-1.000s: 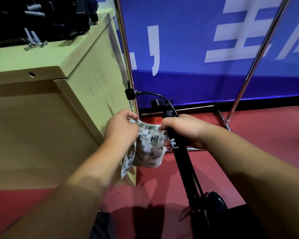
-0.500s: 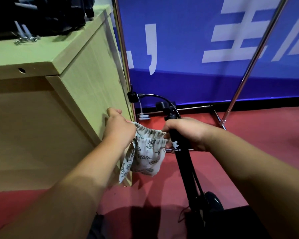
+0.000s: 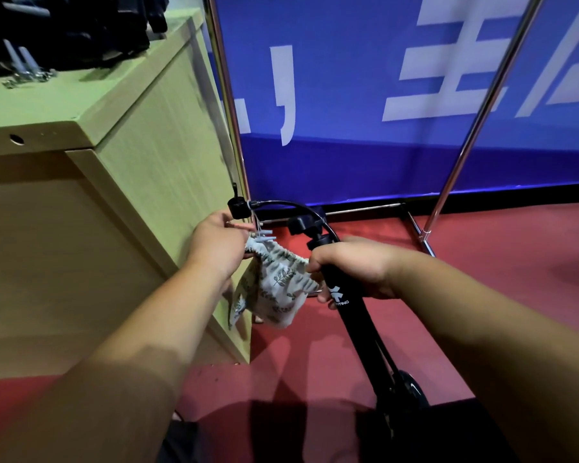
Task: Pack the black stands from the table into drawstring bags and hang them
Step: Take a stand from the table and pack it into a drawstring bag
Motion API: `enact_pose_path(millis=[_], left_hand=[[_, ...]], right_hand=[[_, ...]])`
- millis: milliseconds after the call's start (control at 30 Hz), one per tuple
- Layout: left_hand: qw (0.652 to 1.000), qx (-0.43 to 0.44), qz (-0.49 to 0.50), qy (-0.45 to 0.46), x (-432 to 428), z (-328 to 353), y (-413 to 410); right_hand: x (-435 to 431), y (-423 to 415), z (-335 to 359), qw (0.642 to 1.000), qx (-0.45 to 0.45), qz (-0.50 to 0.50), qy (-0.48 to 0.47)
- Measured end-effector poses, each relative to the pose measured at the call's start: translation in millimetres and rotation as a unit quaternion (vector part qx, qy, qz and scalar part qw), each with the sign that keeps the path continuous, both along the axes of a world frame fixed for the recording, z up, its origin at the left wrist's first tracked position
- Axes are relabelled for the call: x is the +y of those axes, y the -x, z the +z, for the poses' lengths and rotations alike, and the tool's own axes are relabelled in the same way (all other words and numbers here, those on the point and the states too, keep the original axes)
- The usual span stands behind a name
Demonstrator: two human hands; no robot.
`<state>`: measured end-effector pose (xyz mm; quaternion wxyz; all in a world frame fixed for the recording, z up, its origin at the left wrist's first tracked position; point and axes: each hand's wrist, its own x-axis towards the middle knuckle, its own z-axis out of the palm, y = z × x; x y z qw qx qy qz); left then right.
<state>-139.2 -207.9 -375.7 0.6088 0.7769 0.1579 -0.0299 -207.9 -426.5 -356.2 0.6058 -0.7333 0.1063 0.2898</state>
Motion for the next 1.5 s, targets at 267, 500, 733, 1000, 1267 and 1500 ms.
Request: enact_pose_path(millis=[267, 500, 733, 1000, 1267, 1500], left_hand=[[0.999, -0.02, -0.029, 0.025, -13, 5, 5], [0.997, 0.017, -0.075, -0.008, -17, 10, 10], [0.997, 0.021, -0.058, 0.056, -20, 14, 9], [0.994, 0.031, -0.019, 0.104, -25, 22, 9], [0.999, 0.018, -0.016, 0.033, -30, 24, 14], [0.997, 0.038, -0.017, 0.057, -29, 22, 11]], right_hand=[[-5, 0, -4, 1.0, 0.009, 0.0, -0.013], [-12, -4, -7, 0.999, 0.022, -0.015, -0.018], [-14, -1, -5, 1.0, 0.019, -0.009, -0.004], [-17, -5, -7, 1.0, 0.007, -0.026, 0.012], [-25, -10, -10, 0.998, -0.007, -0.046, 0.045], [-26, -9, -13, 0.997, -0.016, -0.048, 0.055]])
